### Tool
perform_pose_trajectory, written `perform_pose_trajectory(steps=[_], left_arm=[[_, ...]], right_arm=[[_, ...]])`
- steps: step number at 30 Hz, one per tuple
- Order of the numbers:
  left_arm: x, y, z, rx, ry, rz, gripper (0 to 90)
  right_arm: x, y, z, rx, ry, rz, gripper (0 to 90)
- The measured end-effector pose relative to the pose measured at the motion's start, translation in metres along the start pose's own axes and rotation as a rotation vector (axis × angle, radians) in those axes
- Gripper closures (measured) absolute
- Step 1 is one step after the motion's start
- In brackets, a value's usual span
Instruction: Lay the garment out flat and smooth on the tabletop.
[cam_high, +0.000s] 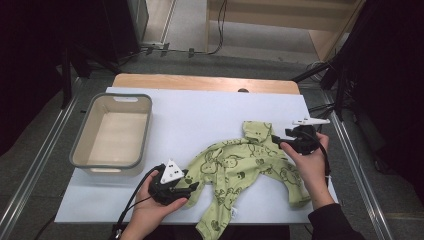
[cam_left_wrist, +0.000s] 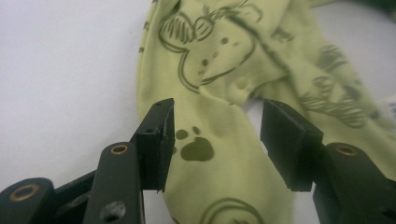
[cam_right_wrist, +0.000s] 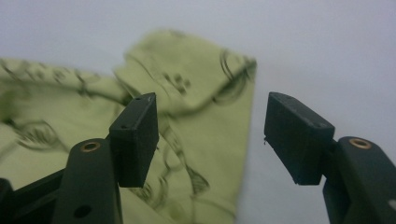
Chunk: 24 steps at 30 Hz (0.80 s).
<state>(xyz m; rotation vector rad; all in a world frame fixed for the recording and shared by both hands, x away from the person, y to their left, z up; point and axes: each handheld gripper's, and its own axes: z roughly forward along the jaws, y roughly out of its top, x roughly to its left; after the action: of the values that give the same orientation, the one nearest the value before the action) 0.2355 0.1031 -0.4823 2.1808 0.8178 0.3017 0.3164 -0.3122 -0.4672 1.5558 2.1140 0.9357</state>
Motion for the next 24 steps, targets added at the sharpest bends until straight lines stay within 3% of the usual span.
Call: perform_pose_trajectory(steps=[5,8,10,13,15,16,17,24], left_arm=[[0.008,-0.006,0.011,0.047,0.035,-0.024,45.0],[0.014,-0.011,0.013,0.063,0.056,-0.053,48.9],[0.017,-0.015,0.014,0.079,0.058,-0.062,52.3],[0.017,-0.018,0.012,0.068,0.072,-0.051,59.9],[0.016,-0.018,0.010,0.077,0.041,-0.048,74.5],[0.016,-0.018,0.009,0.078,0.027,-0.044,83.3],[0.015,-0.019,0.008,0.082,0.013,-0.038,86.3],[0.005,-0.032,-0.010,0.124,-0.121,0.000,88.5]], right_arm=[[-0.017,-0.024,0.017,0.080,0.006,0.039,41.9],[-0.019,-0.029,0.026,0.103,0.017,0.045,48.8],[-0.015,-0.031,0.030,0.108,0.006,0.022,53.4],[-0.011,-0.029,0.032,0.109,-0.029,0.007,70.8],[-0.012,-0.027,0.033,0.115,-0.004,0.014,84.5],[-0.011,-0.025,0.034,0.121,0.006,0.016,86.3],[-0.011,-0.022,0.035,0.122,-0.007,0.006,87.1],[0.006,0.018,0.043,0.058,0.007,-0.033,87.6]])
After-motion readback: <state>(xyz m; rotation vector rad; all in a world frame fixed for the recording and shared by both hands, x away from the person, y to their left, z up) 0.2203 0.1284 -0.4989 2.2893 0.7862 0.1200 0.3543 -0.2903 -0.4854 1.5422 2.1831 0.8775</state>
